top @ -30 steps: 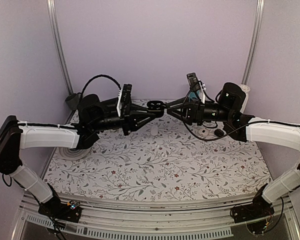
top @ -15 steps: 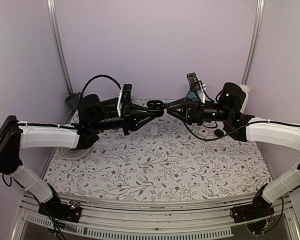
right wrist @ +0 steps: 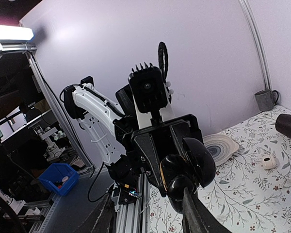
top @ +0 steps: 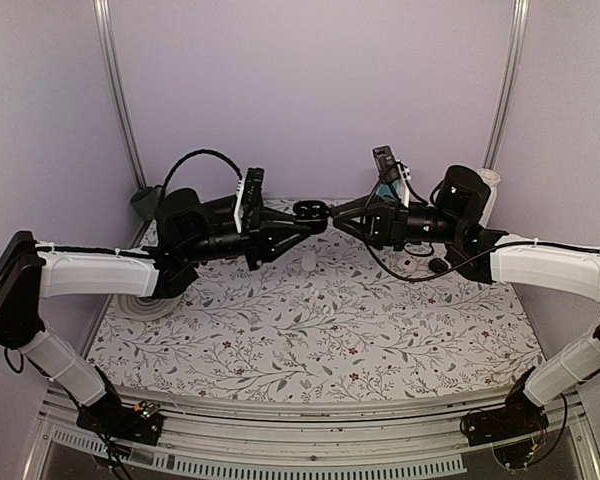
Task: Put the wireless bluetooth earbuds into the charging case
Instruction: Adjust the right earbud in the right side groove of the charging case.
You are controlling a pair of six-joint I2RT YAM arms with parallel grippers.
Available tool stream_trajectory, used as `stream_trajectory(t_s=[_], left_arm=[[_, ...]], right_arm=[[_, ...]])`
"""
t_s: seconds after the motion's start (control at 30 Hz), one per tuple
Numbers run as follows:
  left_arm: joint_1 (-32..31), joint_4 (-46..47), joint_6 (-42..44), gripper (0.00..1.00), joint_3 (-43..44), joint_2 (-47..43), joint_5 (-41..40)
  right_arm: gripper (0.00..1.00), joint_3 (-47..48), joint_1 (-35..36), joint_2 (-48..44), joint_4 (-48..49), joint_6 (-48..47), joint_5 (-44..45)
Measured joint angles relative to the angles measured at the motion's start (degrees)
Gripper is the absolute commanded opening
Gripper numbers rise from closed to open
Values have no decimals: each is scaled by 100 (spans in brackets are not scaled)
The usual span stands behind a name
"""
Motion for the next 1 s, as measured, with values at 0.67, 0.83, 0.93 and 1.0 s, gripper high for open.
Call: stream_trajectory(t_s=[0.67,0.83,0.93,1.0], left_arm=[[7,-190,17,0,0,26,-111],[-2,-201,103,0,0,26,-68],[-4,-205,146,0,0,26,-57],[-11,-208,186,0,0,26,-46]], right_arm=[[46,0,199,76,0,-2,-160],[46,0,199,98,-28,0,-162],[46,0,199,122,-63,0,-160],[45,7,199,131,-133,0,-149]])
